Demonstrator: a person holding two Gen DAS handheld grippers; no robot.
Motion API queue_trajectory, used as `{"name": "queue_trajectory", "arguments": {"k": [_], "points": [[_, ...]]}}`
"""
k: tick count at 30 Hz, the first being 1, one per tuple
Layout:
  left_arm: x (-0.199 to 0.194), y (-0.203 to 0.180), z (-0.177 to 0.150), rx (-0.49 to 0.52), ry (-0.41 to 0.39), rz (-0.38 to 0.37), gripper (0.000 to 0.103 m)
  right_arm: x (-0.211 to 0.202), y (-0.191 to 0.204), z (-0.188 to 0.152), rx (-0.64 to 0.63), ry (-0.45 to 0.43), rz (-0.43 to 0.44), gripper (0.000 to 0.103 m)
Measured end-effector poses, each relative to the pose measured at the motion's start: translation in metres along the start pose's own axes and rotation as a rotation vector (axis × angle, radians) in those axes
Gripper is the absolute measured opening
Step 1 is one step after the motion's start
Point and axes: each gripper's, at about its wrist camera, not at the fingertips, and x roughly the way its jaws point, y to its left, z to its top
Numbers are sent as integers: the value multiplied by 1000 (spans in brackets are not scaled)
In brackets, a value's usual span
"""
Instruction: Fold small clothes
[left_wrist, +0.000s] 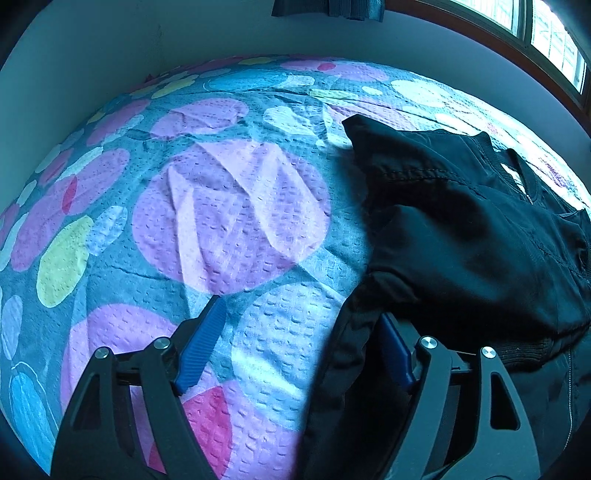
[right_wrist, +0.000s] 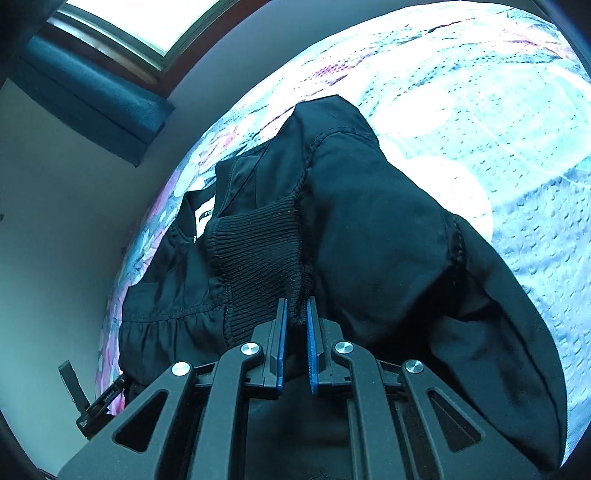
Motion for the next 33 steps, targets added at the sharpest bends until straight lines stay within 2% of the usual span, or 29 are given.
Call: {"name": "queue_trajectory", "arguments": {"k": [15,19,23,27,28,30,33], "points": [[1,3,0,-14,4,-7,80,-8,-3,-4,23,16,5,9],[1,6,-1,-19,5,-8,80,-6,-9,-4,42,45,27,9],[-8,8,-5,-14,13,-10,79,-14,-18,-1,98,54,98,12],[-27,16,-18,-12,42,-87,79,-44,-16,-3,26,32,116,13],[-36,22,-25,-20,54,-128,79,-52,-16,-5,6,33,116,15],[-50,31,-36,-37,70,-185,79,-71,-22,-10,-28,44,113,29],[-77,51,-63,-73,91,-284,79,-98,-37,-23,-50,59,116,31]]}}
